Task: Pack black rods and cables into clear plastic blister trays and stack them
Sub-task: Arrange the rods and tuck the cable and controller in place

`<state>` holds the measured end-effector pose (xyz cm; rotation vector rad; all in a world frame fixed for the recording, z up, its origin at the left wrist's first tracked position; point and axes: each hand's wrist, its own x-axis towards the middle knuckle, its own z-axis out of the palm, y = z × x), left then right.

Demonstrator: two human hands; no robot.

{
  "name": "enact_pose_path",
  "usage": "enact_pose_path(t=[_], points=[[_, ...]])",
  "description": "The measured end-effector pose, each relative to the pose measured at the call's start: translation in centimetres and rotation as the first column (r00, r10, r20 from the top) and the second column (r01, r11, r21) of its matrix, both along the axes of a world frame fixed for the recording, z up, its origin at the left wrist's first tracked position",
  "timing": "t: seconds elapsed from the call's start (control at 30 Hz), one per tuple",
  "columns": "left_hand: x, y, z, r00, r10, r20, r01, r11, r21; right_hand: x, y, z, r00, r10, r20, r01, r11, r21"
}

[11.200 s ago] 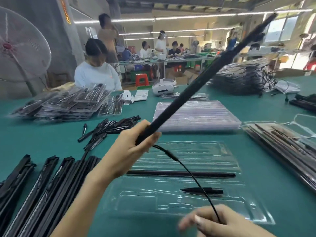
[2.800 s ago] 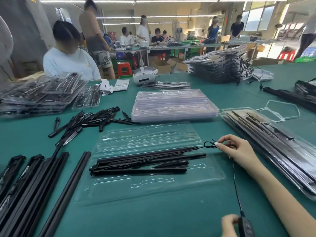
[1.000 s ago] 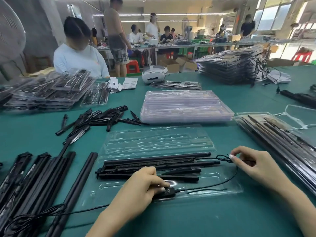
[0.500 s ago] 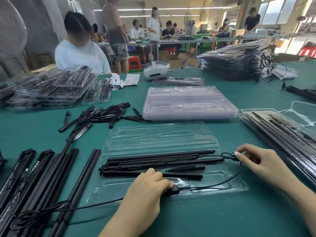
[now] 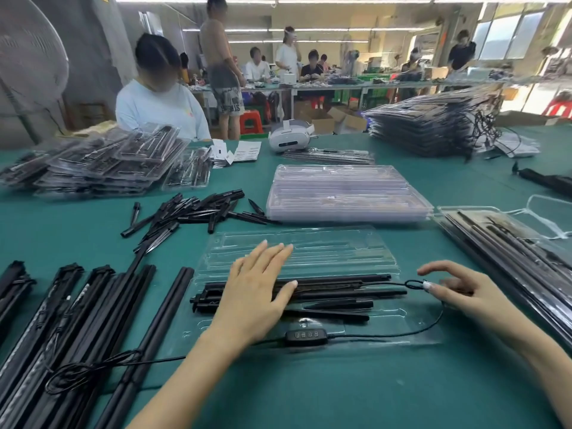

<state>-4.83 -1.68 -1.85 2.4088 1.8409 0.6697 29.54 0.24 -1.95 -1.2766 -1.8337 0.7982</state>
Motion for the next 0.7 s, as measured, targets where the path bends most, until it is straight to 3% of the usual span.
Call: enact_pose_path(t=[0.17,0.33,0.4,0.47,0.53,0.57,0.6,0.7], points=[[-0.5,1.4,-2.5,0.979,-0.027,-0.201,-0.028,0.964,-0.265,-0.5,0.0,-0.2,0.99,-0.042,-0.135,0.038,0.999,-0.033],[-0.7,1.5,-3.0,0.978,-0.018,-0.209,-0.042,0.959,-0.28,-0.7,0.0,-0.2,0.979,-0.038,-0.201,0.027,0.998,-0.056],[-0.6,1.5,-2.9,0.973,-0.028,-0.23,-0.042,0.954,-0.296,-0.5,0.1,-0.2,0.948,-0.033,-0.317,0.019,0.999,-0.049],[-0.6,1.7,-2.6,0.973,-0.043,-0.228,-0.04,0.937,-0.346,0.5,0.3,-0.4,0.832,0.001,-0.555,-0.103,0.983,-0.154],[-0.4,2.0,-2.4,0.974,-0.045,-0.223,-0.044,0.926,-0.376,0.5,-0.6,0.0,0.57,0.092,-0.816,-0.432,0.879,-0.203],[-0.3,2.1,-2.5,0.974,-0.038,-0.223,-0.049,0.926,-0.375,-0.3,-0.7,0.5,0.508,0.079,-0.858,-0.422,0.891,-0.168],[-0.2,2.1,-2.6,0.975,-0.027,-0.219,-0.057,0.928,-0.367,-0.6,-1.3,1.2,0.543,0.03,-0.839,-0.298,0.941,-0.159],[0.0,2.0,-3.2,0.984,0.02,-0.18,-0.078,0.944,-0.319,-1.3,-1.8,1.7,0.466,0.129,-0.875,-0.394,0.916,-0.075]])
